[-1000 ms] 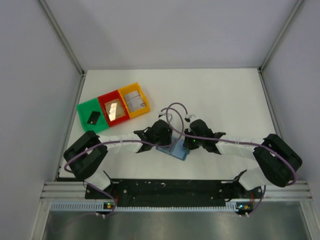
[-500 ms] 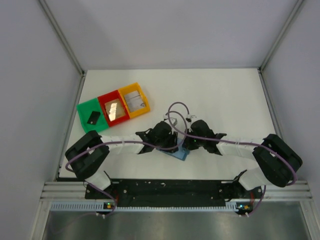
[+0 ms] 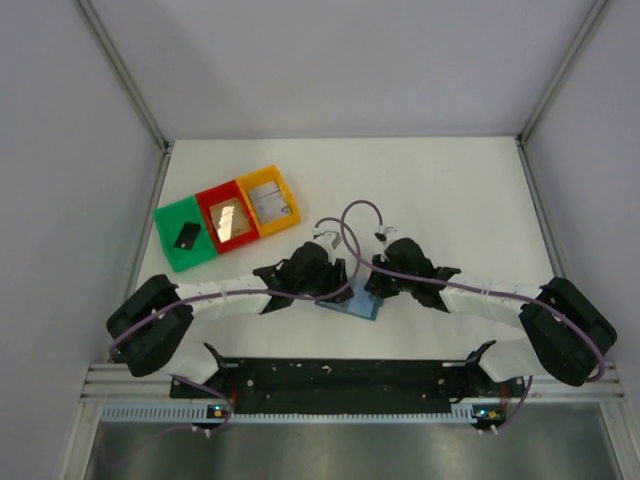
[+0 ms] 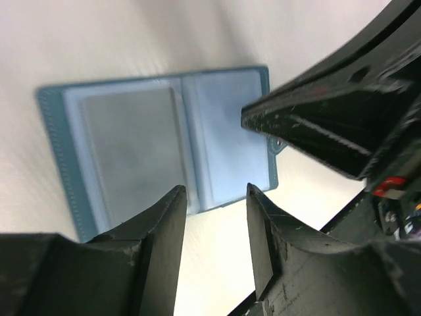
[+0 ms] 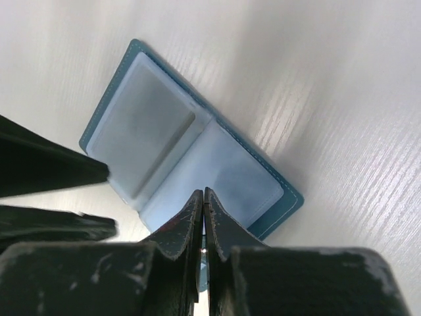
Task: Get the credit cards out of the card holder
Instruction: Remove the credit card from the card holder.
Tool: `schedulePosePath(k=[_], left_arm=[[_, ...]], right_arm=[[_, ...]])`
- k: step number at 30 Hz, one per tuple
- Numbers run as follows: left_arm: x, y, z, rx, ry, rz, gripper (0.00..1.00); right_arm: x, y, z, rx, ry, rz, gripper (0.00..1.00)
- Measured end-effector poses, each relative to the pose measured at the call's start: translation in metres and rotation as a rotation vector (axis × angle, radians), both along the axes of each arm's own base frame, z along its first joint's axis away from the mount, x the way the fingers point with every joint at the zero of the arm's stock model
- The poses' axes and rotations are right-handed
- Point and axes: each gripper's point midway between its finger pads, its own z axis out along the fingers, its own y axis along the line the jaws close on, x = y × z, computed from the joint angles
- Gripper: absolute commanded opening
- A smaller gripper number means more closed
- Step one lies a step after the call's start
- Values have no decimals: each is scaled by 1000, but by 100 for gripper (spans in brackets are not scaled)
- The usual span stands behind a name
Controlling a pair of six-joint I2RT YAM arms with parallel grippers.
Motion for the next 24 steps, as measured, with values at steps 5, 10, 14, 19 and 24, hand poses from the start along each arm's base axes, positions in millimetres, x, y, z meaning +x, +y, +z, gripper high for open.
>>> schedulePosePath(k=[5,10,14,19,24], left_arm=[[27,20,35,-74,-71,87,48],[50,41,35,-62,-86,142,48],[56,50,18,-33,-52,139,48],[43,49,-15,6,53,83,46],[32,44,-20,-18,103,44,44]], right_arm=[[-4,-2,-3,-15,20,4,9],[-5,0,0,-13,33,15,16],[-5,2,4,-4,34,21,16],[-2,6,4,-3,39,21,16],[-3,4,-13,-41,78,19,16]])
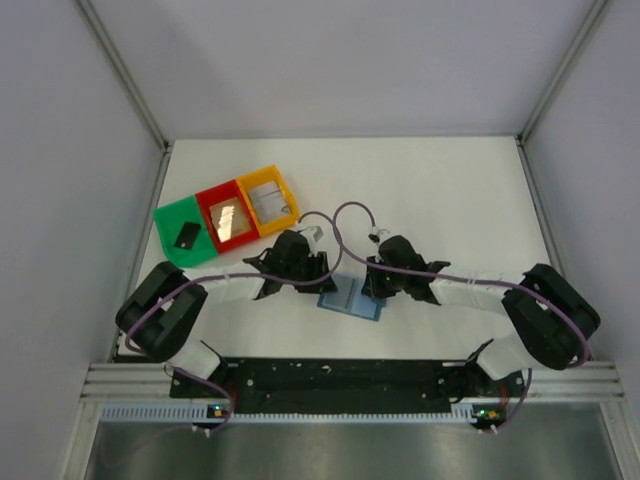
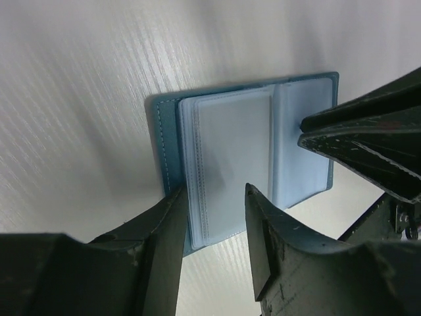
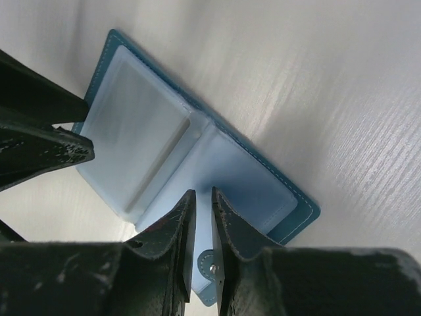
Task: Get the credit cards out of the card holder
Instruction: Remove the credit card from the card holder.
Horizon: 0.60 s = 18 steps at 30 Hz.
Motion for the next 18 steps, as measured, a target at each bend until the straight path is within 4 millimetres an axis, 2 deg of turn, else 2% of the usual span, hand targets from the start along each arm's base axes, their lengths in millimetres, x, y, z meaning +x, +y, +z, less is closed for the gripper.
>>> schedulePosePath(k=[2,8,14,16,18], left_arm=[[-5,-1,-1,-20,13,-9,42],[-22,-6,-3,-88,49,-20,42],[-54,-19,-3,-163,93,-63,41],[-59,-19,-3,-179,96,-59,41],[-64,-11,-2,-184,94,-32,41]], right_arm=[[-1,-1,-9,-17,18,1,15],[18,5,-7,-24,-6,7,15],[44,8,-5,-60,-54,41,16],[50,9,-2,-79,-71,63,18],[54,10,3,-92,-90,87,26]])
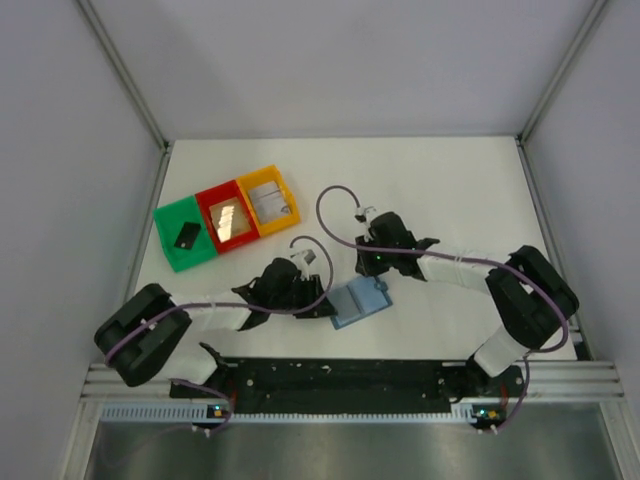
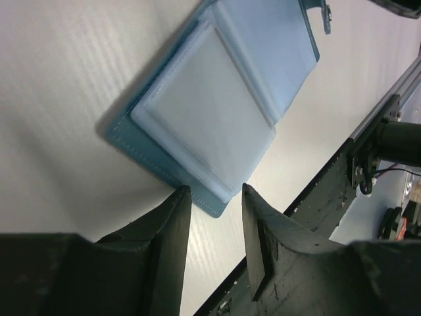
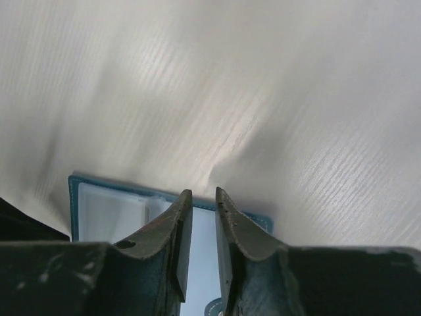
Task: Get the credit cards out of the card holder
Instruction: Remove the credit card from the card holder.
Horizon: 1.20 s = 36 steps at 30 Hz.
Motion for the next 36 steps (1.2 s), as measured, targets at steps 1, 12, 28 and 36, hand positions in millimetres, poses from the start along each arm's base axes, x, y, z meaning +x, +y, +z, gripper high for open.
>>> schedulePosePath(k=[1,12,28,36], left_arm=[[-2,5,1,-1,-3,20,41],[26,41,58,-82,-235,274,42],[33,81,55,-26,-298,451,43],[32,81,51,-13,-286,445,43]], right_arm=[[1,1,4,-6,-12,17,29],[-68,41,56,-32,-243,331,59],[-113,42,5,-194,-255,489,58],[-112,44,-11,-249,-263,504,50]])
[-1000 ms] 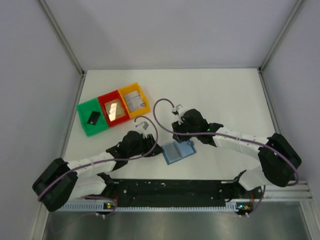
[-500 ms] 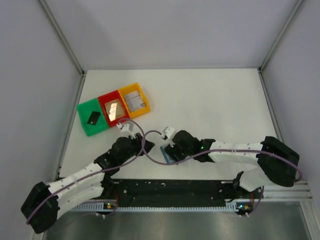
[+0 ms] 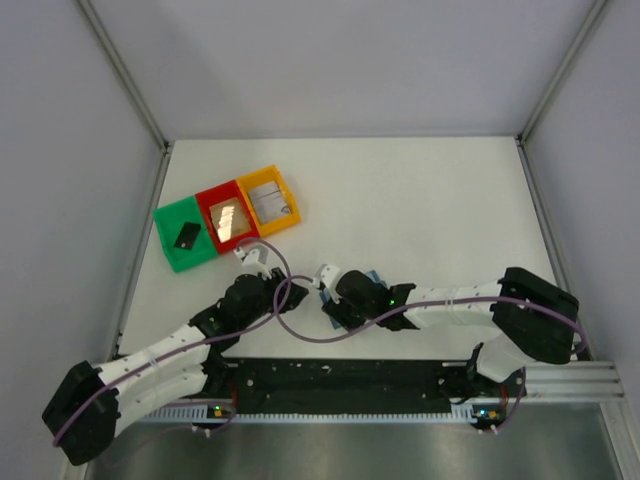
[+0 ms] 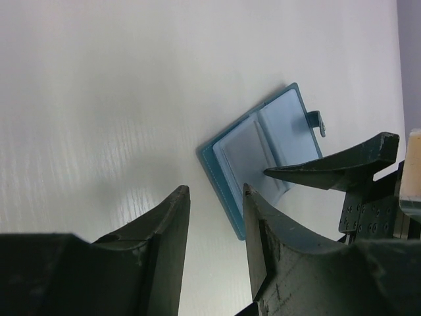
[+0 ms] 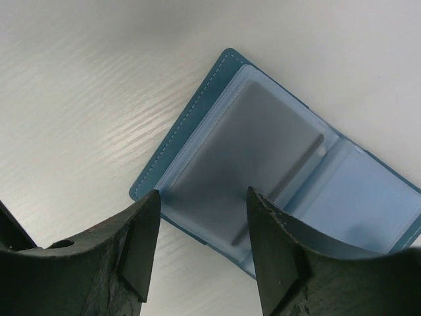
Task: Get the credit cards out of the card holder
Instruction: Remove the credit card from the card holder.
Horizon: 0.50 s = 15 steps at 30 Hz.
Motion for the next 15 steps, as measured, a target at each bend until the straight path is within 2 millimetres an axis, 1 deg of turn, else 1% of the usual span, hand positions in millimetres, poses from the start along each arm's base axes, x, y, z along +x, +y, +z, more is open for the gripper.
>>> schedulePosePath(k=[3,5,7,9,12,15], left_arm=[[-1,0,-2,4,9,-5,43],[-2,-1,-4,6,15,-10,43],[-2,-1,-6,11,21,-12,43],[-3,-2,-9,17,31,-18,43],[-6,-4,-14,29,51,-37,43],[-8,-11,-17,38,76,-75,43]], right_arm=[[1,1,0,2,-7,-4,40],[2,2,0,4,-14,-11,30],[3,1,1,2,-19,-18,26],[4,1,1,3,-22,-26,18],[4,2,1,9,-18,-29,10],[5,1,1,15,-10,-39,3]])
